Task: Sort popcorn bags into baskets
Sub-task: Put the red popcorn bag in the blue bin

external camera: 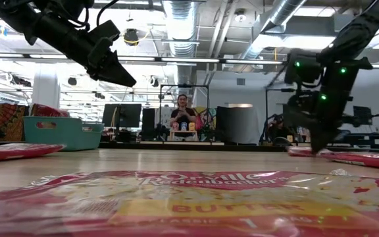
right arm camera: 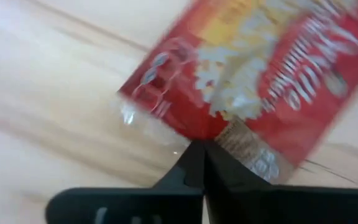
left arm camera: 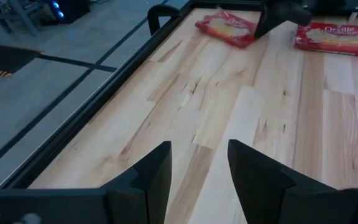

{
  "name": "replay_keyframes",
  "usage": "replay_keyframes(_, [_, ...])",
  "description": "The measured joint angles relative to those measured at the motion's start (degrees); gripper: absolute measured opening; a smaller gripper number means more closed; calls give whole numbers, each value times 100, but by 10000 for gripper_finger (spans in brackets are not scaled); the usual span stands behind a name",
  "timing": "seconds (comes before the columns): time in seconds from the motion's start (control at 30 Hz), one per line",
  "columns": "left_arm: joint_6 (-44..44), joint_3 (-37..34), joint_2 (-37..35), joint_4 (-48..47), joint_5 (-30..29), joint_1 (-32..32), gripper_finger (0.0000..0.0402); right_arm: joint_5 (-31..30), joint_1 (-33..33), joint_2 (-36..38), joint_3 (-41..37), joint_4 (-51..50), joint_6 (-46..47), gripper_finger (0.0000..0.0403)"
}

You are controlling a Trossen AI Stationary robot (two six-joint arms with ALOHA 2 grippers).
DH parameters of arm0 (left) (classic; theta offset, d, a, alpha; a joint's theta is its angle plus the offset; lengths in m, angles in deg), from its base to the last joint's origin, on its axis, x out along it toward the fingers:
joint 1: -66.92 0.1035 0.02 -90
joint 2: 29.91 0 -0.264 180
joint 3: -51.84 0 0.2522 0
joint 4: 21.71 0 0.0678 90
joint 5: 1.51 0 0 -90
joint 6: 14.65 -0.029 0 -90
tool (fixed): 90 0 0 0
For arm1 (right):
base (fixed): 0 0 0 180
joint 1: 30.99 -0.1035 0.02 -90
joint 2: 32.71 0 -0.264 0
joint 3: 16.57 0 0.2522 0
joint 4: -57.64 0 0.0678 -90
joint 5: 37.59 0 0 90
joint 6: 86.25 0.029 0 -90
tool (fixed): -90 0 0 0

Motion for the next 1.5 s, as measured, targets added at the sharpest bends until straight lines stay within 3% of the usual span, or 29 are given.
replay_keyframes(0.2, [92, 1, 0, -1, 0, 0, 148, 578, -532, -2, 84, 1536, -309, 9])
replay_keyframes(0.33, [105, 0, 0, -2, 0, 0, 148, 415, -796, -2, 413, 1426, -354, 18])
replay_keyframes(0.47, [141, 0, 0, -2, 0, 0, 148, 99, -822, -2, 628, 900, -354, 59])
replay_keyframes(0.57, [192, 0, 0, -2, 2, 0, 148, -459, -775, -2, 656, 376, -291, 91])
replay_keyframes(0.7, [210, 1, 0, -2, 0, 0, 148, -1101, -612, -2, 656, -457, 576, 139])
replay_keyframes(0.93, [229, 2, 0, -28, 2, 0, 148, -872, -433, -2, 370, -903, 2160, 252])
replay_keyframes(1.1, [169, 0, 0, -43, 1, 0, 148, -770, -435, -2, 64, -660, 2775, 303])
replay_keyframes(1.33, [15, 2, 0, -11, -98, 0, 148, -698, -54, 18, -491, 1032, 2730, 298])
replay_keyframes(1.5, [46, 2, 0, -134, -96, 0, 148, -747, 142, 13, -595, 1305, 2883, 266])
